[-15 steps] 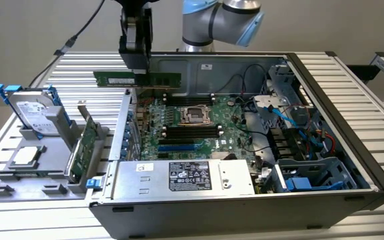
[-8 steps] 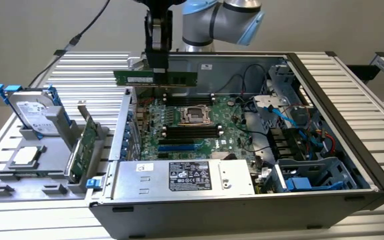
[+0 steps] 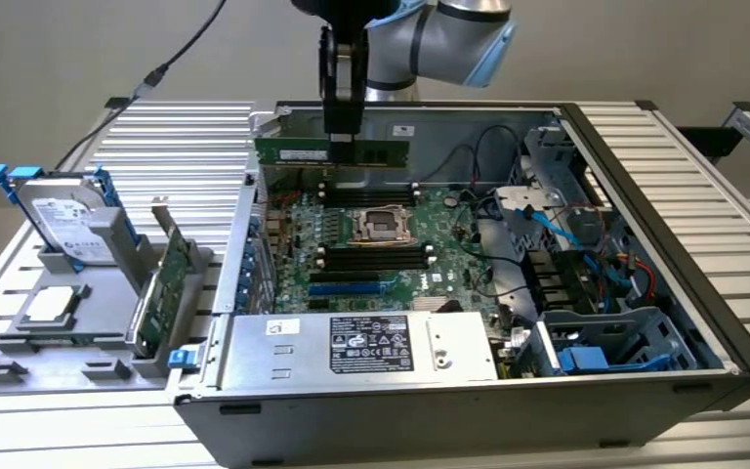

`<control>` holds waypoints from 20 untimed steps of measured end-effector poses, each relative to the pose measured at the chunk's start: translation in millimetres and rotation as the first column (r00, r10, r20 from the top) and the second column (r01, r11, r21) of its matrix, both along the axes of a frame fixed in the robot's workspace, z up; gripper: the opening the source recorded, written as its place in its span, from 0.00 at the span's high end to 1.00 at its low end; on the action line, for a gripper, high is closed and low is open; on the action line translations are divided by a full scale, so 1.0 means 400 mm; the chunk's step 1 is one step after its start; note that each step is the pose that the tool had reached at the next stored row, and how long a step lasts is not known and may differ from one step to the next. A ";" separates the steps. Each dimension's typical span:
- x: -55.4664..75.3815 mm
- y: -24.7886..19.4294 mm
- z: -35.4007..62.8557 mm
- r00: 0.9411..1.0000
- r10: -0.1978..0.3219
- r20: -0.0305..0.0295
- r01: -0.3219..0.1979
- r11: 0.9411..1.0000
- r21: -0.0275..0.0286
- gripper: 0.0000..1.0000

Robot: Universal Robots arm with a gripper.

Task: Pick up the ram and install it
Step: 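Pick up the ram and move it above insertion slot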

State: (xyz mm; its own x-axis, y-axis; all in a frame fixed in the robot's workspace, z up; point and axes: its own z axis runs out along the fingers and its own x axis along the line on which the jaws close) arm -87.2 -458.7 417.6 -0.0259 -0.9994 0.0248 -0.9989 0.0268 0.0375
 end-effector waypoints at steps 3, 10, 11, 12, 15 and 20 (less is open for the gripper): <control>0.036 0.043 -0.031 1.000 0.000 0.000 0.000 1.000 0.000 0.86; 0.077 0.113 -0.079 1.000 0.001 0.000 -0.001 1.000 0.000 0.86; 0.080 0.119 -0.084 1.000 0.001 0.000 -0.001 1.000 0.000 0.86; 0.083 0.125 -0.088 1.000 0.001 0.000 -0.001 1.000 0.000 0.86; 0.090 0.140 -0.102 1.000 0.003 0.000 -0.003 1.000 0.000 0.86; 0.104 0.159 -0.125 1.000 0.009 0.000 -0.009 1.000 0.000 0.86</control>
State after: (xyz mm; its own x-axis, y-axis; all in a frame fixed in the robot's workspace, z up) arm -45.6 -395.2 367.8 -0.0166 -0.9996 0.0248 -0.9991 0.0175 0.0375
